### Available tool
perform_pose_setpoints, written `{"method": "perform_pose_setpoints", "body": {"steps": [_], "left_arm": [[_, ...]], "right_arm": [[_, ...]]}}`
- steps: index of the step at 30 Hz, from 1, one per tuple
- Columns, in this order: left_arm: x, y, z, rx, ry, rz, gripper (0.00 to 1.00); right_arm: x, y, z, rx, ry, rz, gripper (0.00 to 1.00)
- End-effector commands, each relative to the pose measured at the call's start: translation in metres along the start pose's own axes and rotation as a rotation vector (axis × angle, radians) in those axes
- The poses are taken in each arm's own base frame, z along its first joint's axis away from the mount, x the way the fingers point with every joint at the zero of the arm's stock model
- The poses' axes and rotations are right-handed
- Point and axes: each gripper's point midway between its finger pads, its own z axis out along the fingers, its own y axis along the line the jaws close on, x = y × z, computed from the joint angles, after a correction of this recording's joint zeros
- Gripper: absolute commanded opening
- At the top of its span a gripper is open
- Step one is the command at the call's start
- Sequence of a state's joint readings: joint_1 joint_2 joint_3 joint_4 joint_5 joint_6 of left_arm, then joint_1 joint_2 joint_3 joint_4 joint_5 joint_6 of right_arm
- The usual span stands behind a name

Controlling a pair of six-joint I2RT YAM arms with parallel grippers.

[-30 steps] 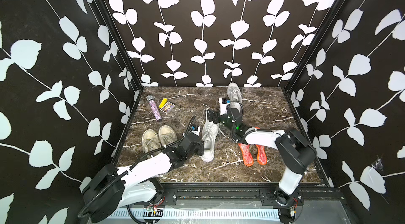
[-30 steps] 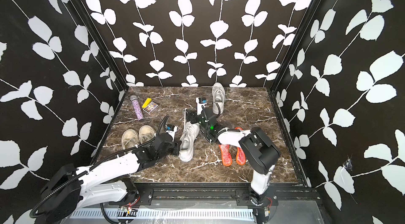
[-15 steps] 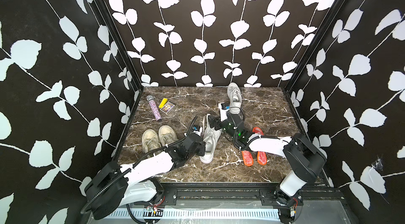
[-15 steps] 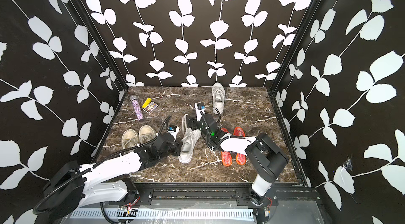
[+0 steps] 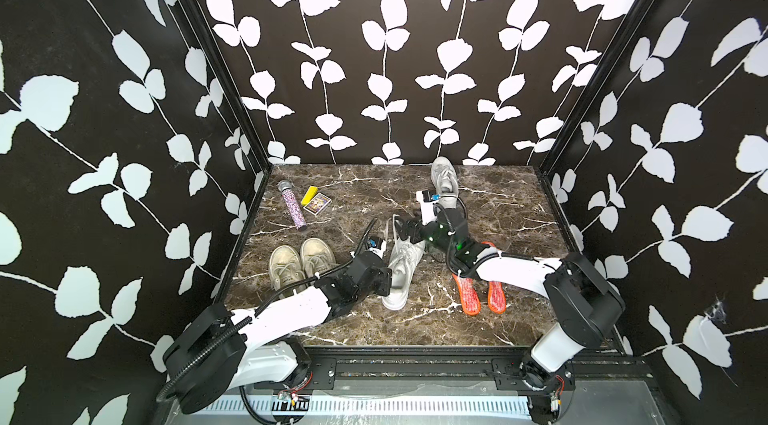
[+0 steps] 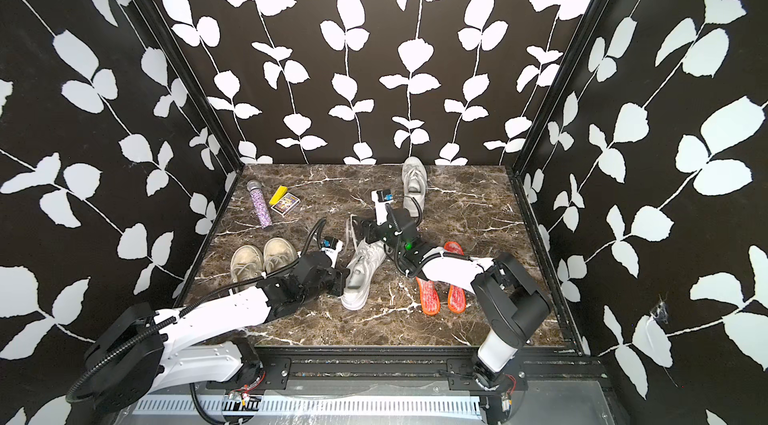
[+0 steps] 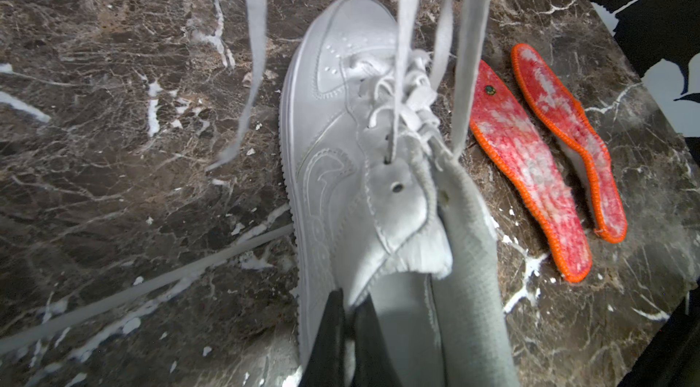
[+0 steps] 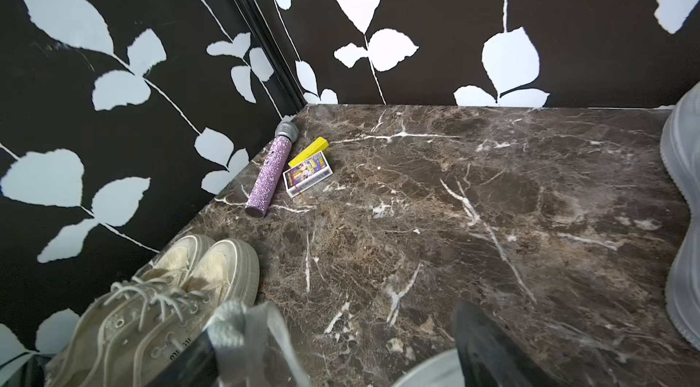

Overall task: Remove the insole from the shoe
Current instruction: Untie the shoelace on the shoe.

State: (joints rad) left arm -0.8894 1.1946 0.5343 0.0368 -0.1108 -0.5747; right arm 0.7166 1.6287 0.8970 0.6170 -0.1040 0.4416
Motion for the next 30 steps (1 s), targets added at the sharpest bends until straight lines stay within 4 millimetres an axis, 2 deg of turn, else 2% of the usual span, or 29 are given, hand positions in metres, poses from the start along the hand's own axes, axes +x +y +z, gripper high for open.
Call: {"method": "perform_pose_setpoints", "body": {"steps": [1, 4, 7, 11, 15, 19, 22, 30], "left_arm": [[-0.009, -0.014, -0.003, 0.052, -0.02, 0.003, 0.0], [-0.008, -0.012, -0.003, 0.045, -0.018, 0.005, 0.0], [-0.006, -0.008, -0.005, 0.03, -0.017, 0.005, 0.0], [-0.007, -0.005, -0.007, 0.016, -0.027, 0.003, 0.0], [-0.01, -0.008, -0.007, 0.026, -0.033, 0.005, 0.0], [-0.01, -0.011, -0.004, 0.038, -0.026, 0.017, 0.0], [-0.01, -0.015, -0.001, 0.052, -0.019, 0.026, 0.0], [-0.01, -0.015, -0.002, 0.058, -0.019, 0.028, 0.0]], "right_arm": [[-0.071, 0.028, -0.013, -0.073, -0.19, -0.012, 0.84], [-0.067, 0.013, -0.011, 0.024, -0.157, -0.049, 0.84], [-0.056, 0.003, -0.015, 0.146, -0.101, -0.174, 0.83], [-0.014, -0.012, -0.023, 0.228, 0.082, -0.304, 0.82], [0.025, -0.024, -0.04, 0.258, 0.289, -0.308, 0.82], [0.049, -0.04, -0.063, 0.349, 0.449, -0.268, 0.86], [0.055, -0.042, -0.073, 0.373, 0.509, -0.231, 0.88], [0.068, -0.031, -0.08, 0.322, 0.56, -0.132, 0.87]]}}
